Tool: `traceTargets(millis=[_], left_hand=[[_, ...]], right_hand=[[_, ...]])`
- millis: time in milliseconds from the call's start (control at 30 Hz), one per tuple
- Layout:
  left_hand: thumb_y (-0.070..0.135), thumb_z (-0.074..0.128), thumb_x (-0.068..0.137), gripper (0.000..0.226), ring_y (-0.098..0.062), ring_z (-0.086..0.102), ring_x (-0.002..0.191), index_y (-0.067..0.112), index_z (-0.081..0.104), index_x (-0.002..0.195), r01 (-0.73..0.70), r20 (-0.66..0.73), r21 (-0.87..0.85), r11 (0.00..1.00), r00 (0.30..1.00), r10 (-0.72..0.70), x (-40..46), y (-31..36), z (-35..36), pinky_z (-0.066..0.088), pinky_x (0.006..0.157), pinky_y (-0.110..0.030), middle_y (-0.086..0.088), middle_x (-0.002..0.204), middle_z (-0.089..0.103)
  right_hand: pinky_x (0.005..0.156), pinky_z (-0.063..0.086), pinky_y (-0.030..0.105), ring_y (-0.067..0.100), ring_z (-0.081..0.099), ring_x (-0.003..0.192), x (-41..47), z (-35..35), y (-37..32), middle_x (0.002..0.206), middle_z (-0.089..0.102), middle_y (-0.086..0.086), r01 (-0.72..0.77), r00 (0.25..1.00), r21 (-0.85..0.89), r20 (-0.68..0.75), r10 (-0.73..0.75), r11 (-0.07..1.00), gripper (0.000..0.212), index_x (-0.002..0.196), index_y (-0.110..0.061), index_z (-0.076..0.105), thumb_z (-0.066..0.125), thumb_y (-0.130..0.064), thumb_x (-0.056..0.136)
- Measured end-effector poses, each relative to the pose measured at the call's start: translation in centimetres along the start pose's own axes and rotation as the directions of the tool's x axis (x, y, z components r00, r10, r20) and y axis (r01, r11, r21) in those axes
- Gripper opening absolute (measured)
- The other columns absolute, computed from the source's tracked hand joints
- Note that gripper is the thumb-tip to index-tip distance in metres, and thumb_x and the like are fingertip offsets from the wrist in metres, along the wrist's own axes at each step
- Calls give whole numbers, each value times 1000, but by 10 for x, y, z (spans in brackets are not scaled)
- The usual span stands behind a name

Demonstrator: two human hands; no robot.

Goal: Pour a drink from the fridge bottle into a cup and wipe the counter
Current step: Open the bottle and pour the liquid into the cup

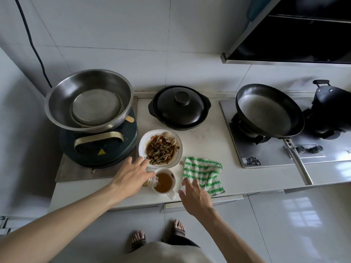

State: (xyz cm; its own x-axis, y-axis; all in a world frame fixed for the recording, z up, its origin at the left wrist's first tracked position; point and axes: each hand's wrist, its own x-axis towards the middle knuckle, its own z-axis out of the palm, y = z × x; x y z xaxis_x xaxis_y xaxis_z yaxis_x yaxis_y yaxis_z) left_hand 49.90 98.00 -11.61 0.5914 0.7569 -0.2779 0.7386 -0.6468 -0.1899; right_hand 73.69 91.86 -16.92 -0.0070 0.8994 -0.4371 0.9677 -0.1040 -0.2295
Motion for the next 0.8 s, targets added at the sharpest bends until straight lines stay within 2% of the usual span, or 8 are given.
traceTargets(millis=[233, 433, 633, 733, 800], left_hand=[[12, 67, 84, 55, -29, 48, 118, 28, 53, 134, -84, 13, 75, 994, 996, 83, 6, 3, -7, 45, 87, -45, -15, 131, 53], [14, 72, 80, 56, -28, 48, 112, 29, 55, 131, -103, -23, 58, 993, 994, 105, 10, 3, -8, 43, 83, -44, -12, 124, 54], [22, 72, 85, 65, -28, 49, 127, 35, 46, 142, -29, -51, -63, 998, 998, 26, 5, -2, 3, 47, 98, -48, -13, 142, 49], [30, 82, 76, 69, -25, 57, 113, 35, 53, 138, 23, -76, -172, 985, 996, -37, -5, -5, 9, 54, 89, -46, -10, 131, 58], [35, 86, 71, 73, -21, 58, 102, 36, 55, 137, 58, -87, -242, 969, 993, -82, -11, -5, 14, 56, 80, -41, -6, 119, 61]], right_hand=[[74, 55, 40, 31, 68, 92, -2, 0, -1, 128, 47, 10, -1, 1000, -2, 9, 1, 1000, 36, 132, -23, 40, 44, -46, 104], [78, 57, 41, 30, 68, 95, -4, -1, 1, 130, 47, 10, -5, 1000, 10, 11, 5, 1000, 37, 133, -23, 39, 44, -45, 104], [75, 52, 38, 30, 67, 95, -6, -2, 4, 129, 47, 9, -13, 1000, 51, 7, 12, 999, 38, 135, -23, 39, 44, -45, 104], [74, 49, 36, 29, 66, 95, -8, -4, 7, 128, 48, 8, -12, 1000, 70, -1, 12, 997, 36, 133, -24, 41, 45, -45, 104], [76, 52, 37, 28, 66, 95, -10, -6, 8, 127, 49, 8, -5, 1000, 86, -4, 5, 996, 34, 130, -25, 43, 47, -45, 103]])
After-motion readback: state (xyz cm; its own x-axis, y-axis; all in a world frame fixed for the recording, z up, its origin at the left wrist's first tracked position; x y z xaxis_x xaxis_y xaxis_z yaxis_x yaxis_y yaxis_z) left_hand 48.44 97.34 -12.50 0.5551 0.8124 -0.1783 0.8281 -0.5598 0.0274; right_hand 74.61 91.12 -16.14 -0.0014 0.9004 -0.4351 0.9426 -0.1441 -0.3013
